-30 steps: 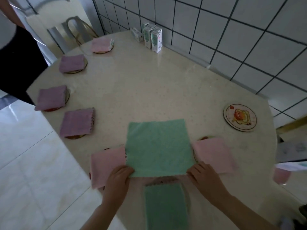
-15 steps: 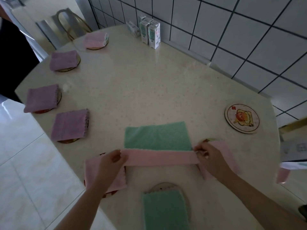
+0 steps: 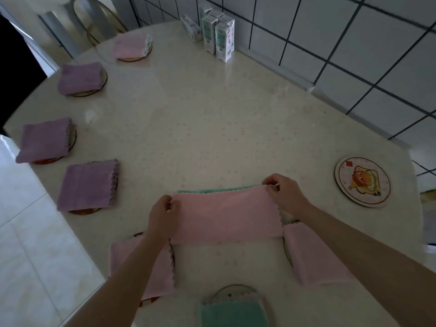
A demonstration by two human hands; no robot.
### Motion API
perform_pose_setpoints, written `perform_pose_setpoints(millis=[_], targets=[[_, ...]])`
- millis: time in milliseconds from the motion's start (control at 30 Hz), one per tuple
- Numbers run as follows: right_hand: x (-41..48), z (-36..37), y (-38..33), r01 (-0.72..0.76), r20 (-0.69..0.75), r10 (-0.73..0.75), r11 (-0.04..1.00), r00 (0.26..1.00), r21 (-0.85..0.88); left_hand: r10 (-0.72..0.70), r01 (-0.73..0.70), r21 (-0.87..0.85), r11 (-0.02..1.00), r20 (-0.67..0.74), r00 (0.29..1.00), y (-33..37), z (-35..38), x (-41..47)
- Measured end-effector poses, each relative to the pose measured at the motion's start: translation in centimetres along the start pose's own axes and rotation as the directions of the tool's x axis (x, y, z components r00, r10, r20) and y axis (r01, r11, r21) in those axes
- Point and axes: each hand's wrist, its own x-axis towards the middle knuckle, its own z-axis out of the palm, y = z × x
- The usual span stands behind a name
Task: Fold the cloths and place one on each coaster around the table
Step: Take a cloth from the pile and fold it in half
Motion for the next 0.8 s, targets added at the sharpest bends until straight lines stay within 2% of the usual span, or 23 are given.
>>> perform_pose_setpoints(millis=[167,333,633,733,800], targets=[[0.7,0.5,1.1,-0.039,-0.019,0.039,0.999,0.999,-0.010,0.017,-0.017,0.126,0.992,0.000,1.000,-0.4,0.8,1.0],[0.7,0.7,1.4,-0.023,-0.051,0.021,0.999,0.998,-0.038,0.046,-0.046,0.168,0.985,0.001,0.999,-0.1,1.0,1.3],[1.3,1.4,0.7,-0.068,-0.045,0.063,0.992,0.997,-0.109,-0.011,0.014,0.225,0.974,-0.015,1.000,-0.2,1.6,1.9],[1.1,1.5,0.5,-0.088,-0.083,0.078,0.989,0.994,-0.120,-0.046,0.061,0.179,0.982,-0.086,0.995,-0.5,1.6,1.9],[0.4,1.1,0.2,-0.058,-0.142,0.029,0.977,0.989,-0.207,-0.058,0.081,0.146,0.986,-0.150,0.987,-0.4,1.2,1.1]])
